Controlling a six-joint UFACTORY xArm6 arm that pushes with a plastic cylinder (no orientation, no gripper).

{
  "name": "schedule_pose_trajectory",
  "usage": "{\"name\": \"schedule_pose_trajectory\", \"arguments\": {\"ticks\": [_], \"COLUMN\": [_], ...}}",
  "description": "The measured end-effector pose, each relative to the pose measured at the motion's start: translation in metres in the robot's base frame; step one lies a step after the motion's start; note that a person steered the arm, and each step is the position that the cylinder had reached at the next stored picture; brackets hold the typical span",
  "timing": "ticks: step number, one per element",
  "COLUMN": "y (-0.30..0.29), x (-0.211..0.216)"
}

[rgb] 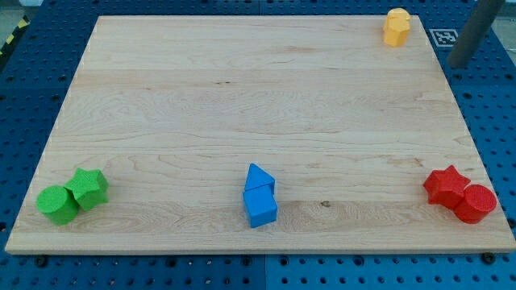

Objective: Move the yellow heart top left to the yellow hexagon

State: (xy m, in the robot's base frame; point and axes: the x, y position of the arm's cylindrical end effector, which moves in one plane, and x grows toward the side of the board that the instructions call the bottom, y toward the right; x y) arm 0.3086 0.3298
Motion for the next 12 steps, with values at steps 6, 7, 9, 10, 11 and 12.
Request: {"name": "schedule_pose_trajectory", "arguments": {"ticks": [6, 7, 9, 10, 11, 12], "y": [-0.057, -0.064, -0.059, -0.059, -0.061, -0.062], "x": [-0.117, -0.117, -0.117, -0.106, -0.094, -0.089]}}
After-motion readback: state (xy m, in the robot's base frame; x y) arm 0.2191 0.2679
